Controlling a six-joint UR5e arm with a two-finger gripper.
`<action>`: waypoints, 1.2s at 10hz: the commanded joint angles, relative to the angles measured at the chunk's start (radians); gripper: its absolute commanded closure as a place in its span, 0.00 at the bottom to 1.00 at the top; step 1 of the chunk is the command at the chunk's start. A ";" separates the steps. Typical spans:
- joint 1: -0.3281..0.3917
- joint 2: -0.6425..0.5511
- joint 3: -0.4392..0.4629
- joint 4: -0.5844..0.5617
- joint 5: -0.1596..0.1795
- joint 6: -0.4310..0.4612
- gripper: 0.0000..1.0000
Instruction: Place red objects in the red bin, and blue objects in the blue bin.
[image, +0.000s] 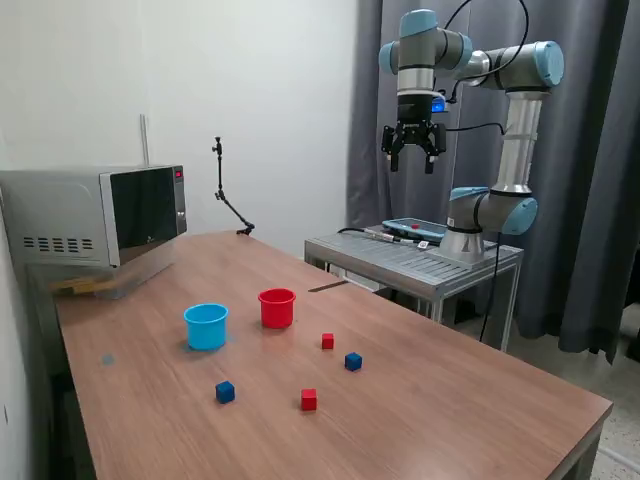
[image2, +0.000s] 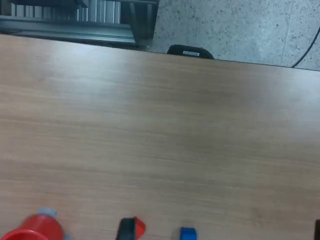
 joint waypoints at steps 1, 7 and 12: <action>0.000 0.003 -0.001 -0.001 0.000 -0.001 0.00; -0.002 0.059 -0.051 -0.018 0.000 0.011 0.00; -0.005 0.353 -0.387 -0.097 0.002 0.012 0.00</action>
